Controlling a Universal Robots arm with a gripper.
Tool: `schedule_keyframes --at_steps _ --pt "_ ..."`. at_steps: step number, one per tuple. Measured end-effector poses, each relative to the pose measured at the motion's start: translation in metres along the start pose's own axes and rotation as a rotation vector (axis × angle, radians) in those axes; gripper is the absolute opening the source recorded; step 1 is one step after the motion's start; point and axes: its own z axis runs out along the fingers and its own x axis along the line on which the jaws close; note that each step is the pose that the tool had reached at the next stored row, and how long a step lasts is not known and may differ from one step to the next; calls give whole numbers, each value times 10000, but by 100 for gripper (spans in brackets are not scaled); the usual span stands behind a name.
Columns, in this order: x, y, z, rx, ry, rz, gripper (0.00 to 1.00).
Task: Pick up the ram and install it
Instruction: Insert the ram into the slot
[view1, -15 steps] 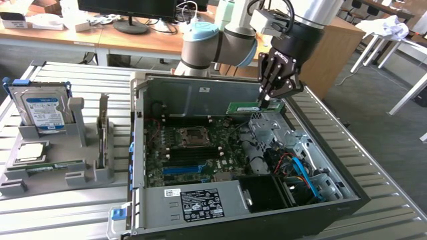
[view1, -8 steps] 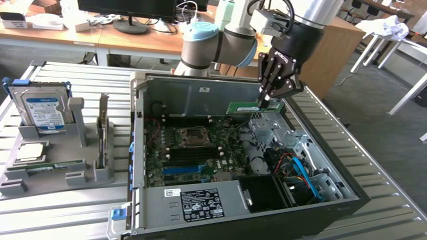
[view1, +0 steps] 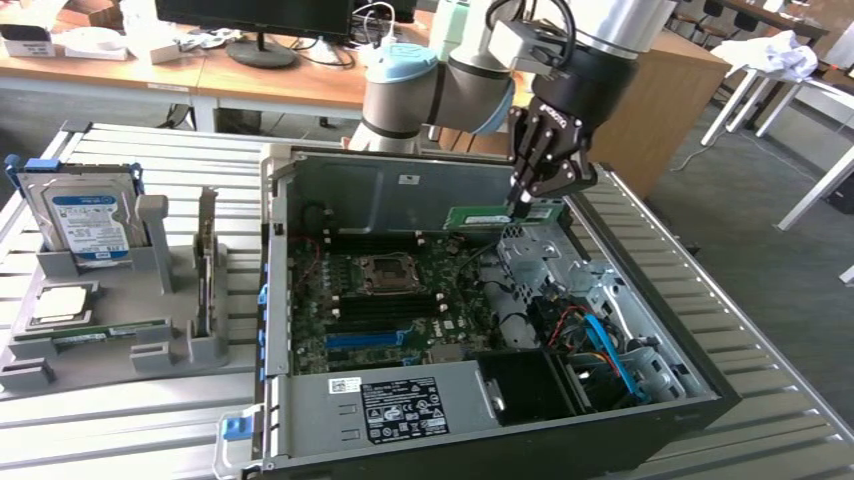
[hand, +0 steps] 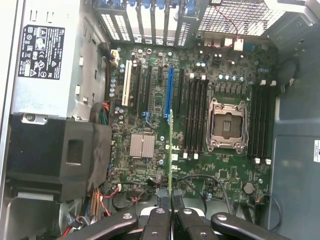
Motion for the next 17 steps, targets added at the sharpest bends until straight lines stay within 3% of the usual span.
schedule_keyframes --at_steps 17 --pt "-9 101 105 2 -34 91 13"
